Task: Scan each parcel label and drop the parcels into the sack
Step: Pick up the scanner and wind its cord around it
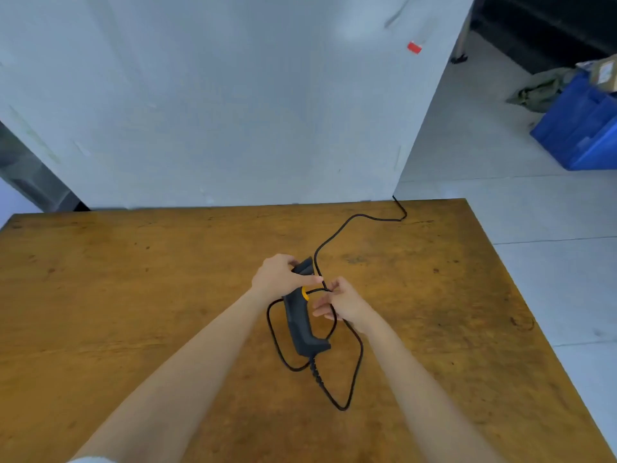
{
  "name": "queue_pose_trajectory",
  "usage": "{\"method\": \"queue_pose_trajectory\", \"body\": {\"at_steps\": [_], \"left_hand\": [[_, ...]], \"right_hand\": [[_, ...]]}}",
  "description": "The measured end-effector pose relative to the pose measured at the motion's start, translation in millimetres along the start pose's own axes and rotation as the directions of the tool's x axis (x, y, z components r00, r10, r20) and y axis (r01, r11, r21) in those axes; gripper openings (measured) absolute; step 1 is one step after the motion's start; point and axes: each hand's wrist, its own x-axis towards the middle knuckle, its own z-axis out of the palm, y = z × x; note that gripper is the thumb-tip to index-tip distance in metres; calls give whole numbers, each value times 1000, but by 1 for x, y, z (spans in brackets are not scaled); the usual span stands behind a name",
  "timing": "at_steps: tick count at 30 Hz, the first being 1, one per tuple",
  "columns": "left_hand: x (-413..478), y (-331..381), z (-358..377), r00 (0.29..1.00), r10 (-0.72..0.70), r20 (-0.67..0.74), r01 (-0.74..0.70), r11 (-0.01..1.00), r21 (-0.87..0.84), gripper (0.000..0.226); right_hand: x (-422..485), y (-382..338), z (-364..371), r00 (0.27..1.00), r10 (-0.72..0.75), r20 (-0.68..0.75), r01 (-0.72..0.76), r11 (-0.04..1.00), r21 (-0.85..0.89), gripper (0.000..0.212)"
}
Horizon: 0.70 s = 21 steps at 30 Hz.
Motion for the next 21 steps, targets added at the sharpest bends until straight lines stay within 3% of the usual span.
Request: {"method": "queue_pose_trajectory", "body": {"at_steps": [5,12,21], "left_hand": [[23,58,45,998,39,47,-38,999,-11,82],[48,113,102,992,107,67,-109,994,16,74],[73,130,141,997,79,5,-78,990,-117,59]], "right_hand": [[-5,9,-66,980,-33,-196,58,990,128,19],[4,24,-132,921,69,-383,15,977,212,14],[19,39,-157,877,173,-448,-58,964,259,13]]}}
